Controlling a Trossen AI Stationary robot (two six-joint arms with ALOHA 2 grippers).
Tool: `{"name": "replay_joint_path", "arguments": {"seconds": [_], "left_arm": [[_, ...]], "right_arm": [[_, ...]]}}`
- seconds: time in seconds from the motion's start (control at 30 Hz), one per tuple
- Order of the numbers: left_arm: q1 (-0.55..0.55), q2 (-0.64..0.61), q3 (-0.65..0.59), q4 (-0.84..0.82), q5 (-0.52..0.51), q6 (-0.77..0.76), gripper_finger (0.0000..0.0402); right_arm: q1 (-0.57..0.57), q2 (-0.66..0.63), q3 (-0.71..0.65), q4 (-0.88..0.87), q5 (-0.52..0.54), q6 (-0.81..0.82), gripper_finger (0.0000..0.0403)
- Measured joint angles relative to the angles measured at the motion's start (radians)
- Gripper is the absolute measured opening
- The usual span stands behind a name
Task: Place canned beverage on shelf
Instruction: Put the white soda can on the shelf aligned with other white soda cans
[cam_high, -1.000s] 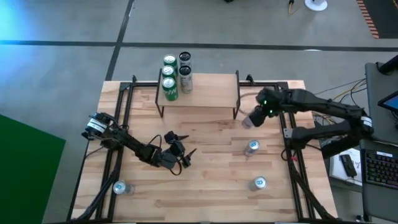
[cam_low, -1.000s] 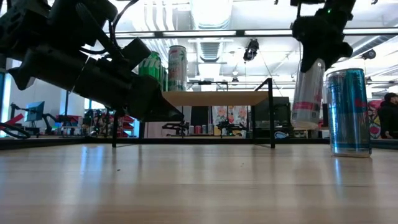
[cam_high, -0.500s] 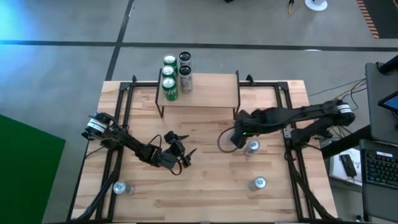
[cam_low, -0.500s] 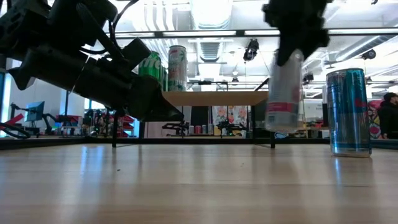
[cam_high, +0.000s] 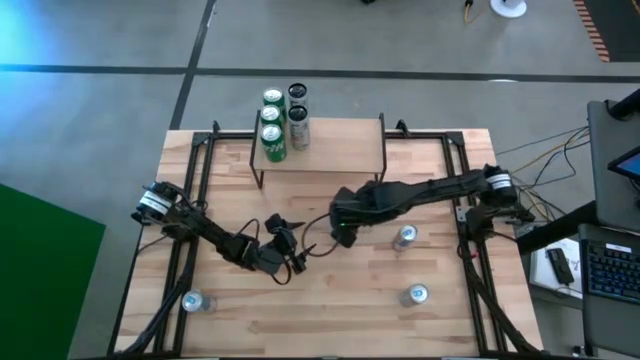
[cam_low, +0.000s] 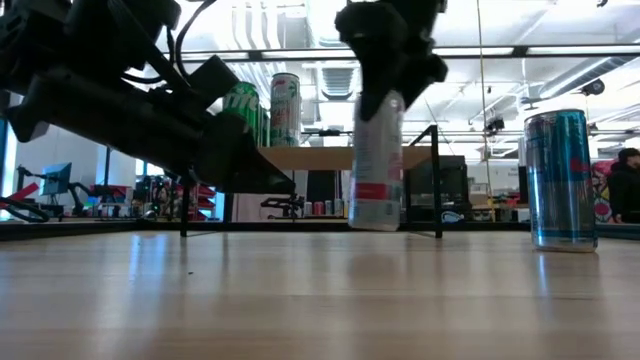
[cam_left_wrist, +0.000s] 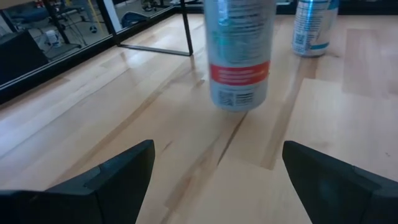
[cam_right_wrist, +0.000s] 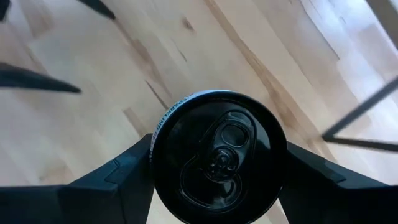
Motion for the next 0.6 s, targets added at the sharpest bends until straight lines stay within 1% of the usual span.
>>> {"name": "replay_joint_path", "arguments": {"seconds": [0.13,0.27,0.47,0.6], "left_arm": [[-0.005,0.000,0.006,-0.001,0.000,0.000,0.0339],[-0.010,0.000,0.021,-0.001,0.000,0.000,0.0339],[-0.014,0.000,0.042,-0.045,0.008,0.000,0.0339],[-0.017,0.000,0.050,-0.060,0.016,-0.003,0.0339]], "right_arm": [[0.000,0.028,0.051,0.001,0.001,0.000,0.0258],[0.004,0.048,0.069,0.001,0.002,0.000,0.0262],[0.015,0.078,0.070,0.011,0.001,0.000,0.0295],[0.014,0.085,0.071,0.015,0.003,0.001,0.0306]]}}
